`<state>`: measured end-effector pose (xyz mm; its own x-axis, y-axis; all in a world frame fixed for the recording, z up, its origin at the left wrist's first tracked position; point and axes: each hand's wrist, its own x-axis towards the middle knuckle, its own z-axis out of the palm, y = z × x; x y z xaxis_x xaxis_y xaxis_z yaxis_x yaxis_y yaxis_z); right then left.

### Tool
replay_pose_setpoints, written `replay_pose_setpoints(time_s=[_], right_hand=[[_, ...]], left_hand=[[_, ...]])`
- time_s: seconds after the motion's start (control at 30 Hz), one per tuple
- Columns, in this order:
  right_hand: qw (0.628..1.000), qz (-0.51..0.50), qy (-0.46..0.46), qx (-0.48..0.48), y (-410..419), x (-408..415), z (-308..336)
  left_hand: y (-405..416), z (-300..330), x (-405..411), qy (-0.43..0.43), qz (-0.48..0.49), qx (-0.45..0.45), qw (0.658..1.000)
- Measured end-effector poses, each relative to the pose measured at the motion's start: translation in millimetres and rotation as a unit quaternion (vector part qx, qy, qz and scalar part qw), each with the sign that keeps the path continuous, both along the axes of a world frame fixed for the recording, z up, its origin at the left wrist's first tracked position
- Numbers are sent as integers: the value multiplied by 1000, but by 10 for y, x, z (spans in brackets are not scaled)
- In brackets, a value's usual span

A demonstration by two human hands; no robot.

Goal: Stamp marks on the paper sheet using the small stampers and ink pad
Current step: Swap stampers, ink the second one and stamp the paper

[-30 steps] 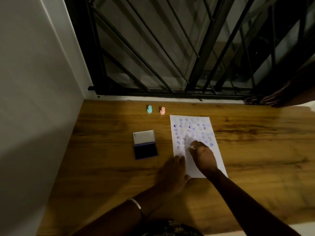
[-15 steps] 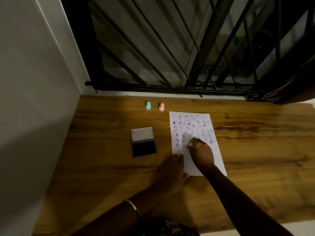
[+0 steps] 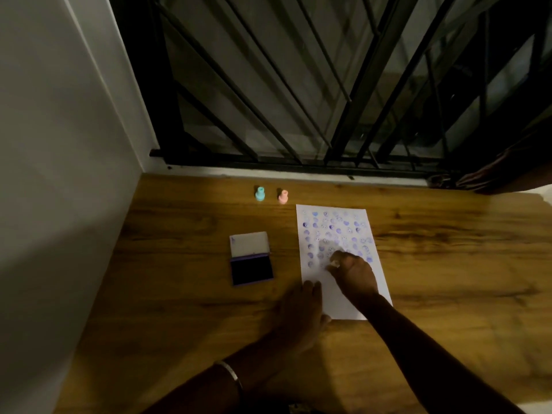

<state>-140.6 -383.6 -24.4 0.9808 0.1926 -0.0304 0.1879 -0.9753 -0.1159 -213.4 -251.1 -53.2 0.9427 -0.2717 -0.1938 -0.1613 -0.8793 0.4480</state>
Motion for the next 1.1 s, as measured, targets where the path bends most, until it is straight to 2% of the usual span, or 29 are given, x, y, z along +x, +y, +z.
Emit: replay_pose_setpoints(time_s=[0.07,0.17,0.23,0.3,0.33,0.4,0.5,0.53,0.57,0.77,0.97,1.03,1.1], right_hand=[[1000,7,20,2,-5,17,32],[997,-41,21,65,44,13,126],[994,-53,-3,100,90,-14,162],[992,-36,-29,119,172,-61,189],[991,-21,-37,126,227,-91,203],[987,6,-45,152,340,-154,221],[977,24,-40,207,518,-247,237],[974,28,-37,224,578,-274,239],[970,32,-36,236,643,-296,239],[957,78,-44,277,977,-347,256],[952,101,-45,287,1123,-266,306],[953,107,-38,279,1138,-254,294],[958,111,-35,264,1146,-242,258]], left_hand=[[3,13,-5,7,5,-3,1000],[31,88,-10,12,16,-24,999],[70,143,-4,24,41,-85,995],[130,206,23,53,97,-191,975],[170,255,46,84,139,-256,953],[265,352,123,163,225,-368,888],[442,475,239,275,326,-492,759],[511,500,267,282,345,-525,725],[577,508,295,277,359,-545,705],[806,515,354,224,396,-625,635],[927,444,435,235,401,-711,528],[936,432,461,237,414,-714,512],[935,427,484,236,418,-701,528]])
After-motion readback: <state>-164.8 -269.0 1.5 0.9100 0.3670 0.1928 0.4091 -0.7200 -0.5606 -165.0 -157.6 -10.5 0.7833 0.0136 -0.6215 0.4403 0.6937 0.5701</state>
